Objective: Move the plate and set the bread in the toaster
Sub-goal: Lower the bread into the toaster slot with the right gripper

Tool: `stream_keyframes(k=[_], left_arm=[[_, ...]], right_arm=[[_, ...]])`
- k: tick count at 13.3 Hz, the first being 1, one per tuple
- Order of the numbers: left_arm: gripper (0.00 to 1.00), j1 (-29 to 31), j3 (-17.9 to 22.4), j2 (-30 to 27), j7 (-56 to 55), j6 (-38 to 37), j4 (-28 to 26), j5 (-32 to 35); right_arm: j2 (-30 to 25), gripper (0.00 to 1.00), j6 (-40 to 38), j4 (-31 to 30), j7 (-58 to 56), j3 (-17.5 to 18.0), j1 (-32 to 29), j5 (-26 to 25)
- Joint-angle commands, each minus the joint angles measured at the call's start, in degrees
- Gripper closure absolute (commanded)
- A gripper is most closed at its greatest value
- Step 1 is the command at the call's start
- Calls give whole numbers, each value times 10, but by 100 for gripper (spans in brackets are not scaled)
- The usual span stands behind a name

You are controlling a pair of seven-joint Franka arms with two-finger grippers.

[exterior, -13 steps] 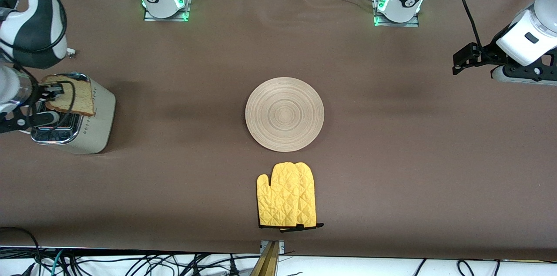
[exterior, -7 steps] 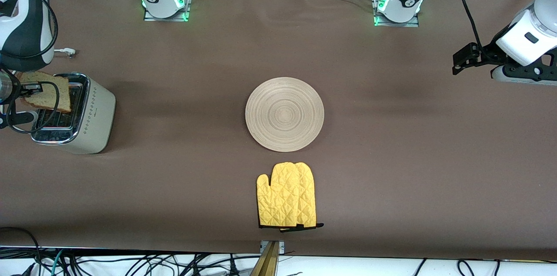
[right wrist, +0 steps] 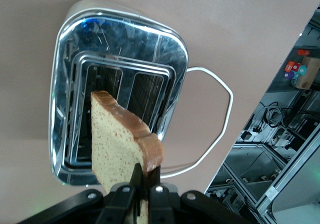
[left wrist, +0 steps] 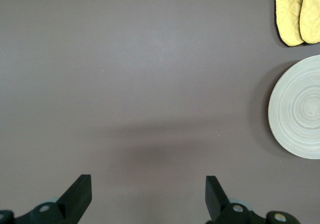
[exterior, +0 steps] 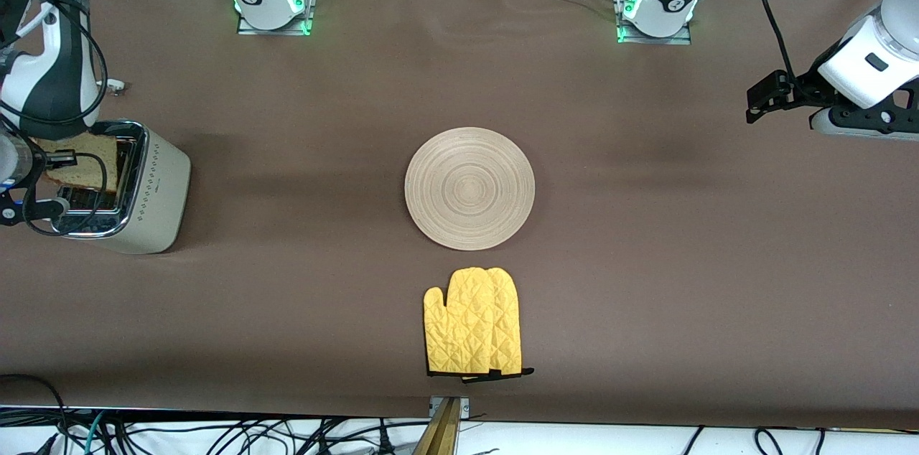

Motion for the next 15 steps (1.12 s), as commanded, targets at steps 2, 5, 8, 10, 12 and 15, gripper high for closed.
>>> stream_keyframes(k=[2, 5, 8, 10, 12, 15], left_arm=[[0, -3, 0, 2, 1, -11, 10, 12], [0, -3, 0, 2, 1, -11, 10, 12], [0, -6, -1, 2, -1, -11, 10, 12], [0, -6, -1, 7, -1, -11, 10, 12], [0, -6, -1, 6, 1, -14, 10, 12], [0, -7, -2, 5, -1, -19, 12, 9]], right_arm=[[16, 100, 2, 16, 33, 3, -5, -9], [37, 100, 2, 40, 47, 3, -5, -9], [61, 100, -7, 85, 39, 3, -5, -8], [63, 100, -11, 85, 45, 3, -5, -7], [68, 100, -10, 86, 49, 3, -5, -6], [78, 100, -11, 84, 79, 5, 2, -4]])
